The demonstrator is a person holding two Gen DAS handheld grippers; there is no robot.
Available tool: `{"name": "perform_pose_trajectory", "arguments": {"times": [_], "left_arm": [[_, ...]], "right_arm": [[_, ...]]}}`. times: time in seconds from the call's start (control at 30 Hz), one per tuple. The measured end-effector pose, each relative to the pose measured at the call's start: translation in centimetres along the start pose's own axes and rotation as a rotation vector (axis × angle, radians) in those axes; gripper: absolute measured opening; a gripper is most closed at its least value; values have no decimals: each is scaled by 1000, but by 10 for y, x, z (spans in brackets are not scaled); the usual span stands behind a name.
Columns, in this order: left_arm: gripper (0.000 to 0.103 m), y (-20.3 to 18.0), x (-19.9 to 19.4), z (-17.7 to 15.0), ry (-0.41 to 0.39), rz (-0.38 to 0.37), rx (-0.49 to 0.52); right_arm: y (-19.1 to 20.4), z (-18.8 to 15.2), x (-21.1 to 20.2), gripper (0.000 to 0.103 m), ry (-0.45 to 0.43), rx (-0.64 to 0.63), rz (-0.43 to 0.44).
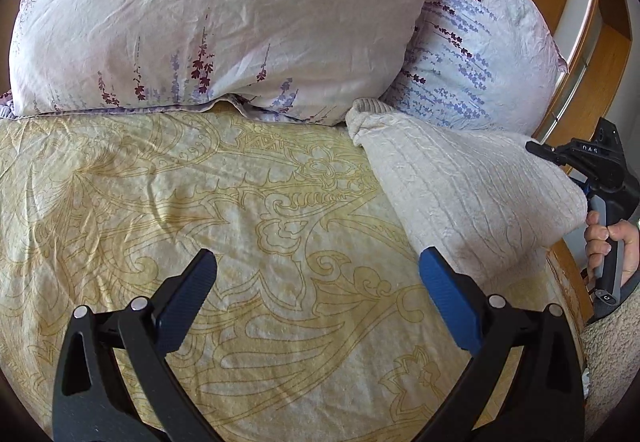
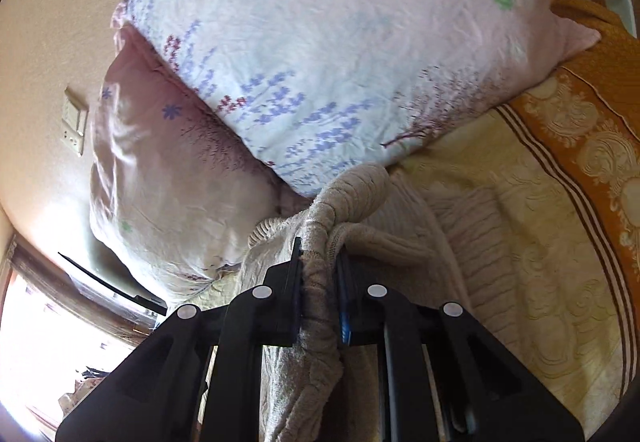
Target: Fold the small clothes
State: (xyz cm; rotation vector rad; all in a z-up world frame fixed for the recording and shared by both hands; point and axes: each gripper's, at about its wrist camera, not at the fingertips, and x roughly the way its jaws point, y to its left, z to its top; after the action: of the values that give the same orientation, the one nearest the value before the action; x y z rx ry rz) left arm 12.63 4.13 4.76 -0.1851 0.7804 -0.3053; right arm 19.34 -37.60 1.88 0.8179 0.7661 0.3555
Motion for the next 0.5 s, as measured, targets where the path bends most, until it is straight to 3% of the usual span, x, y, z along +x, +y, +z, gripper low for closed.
{"name": "perform_pose_trajectory", "arguments": {"times": [0.13,0.3,0.43,0.5], "left_arm": [[101,3,1,1,15,-6,-18],[101,2,4,3,35,-12,-13],[101,4,6,2,47,-17,-24],[101,3,7,2,53,-21,-25]], "right_arm": [[-12,-8,-13,14,-36,-4,-11],[-40,-10,-6,14,8,78,-53],[-23,-3,-16,14,-21,28,-29],[-20,-4,-19,14,-25,6,-61]]}}
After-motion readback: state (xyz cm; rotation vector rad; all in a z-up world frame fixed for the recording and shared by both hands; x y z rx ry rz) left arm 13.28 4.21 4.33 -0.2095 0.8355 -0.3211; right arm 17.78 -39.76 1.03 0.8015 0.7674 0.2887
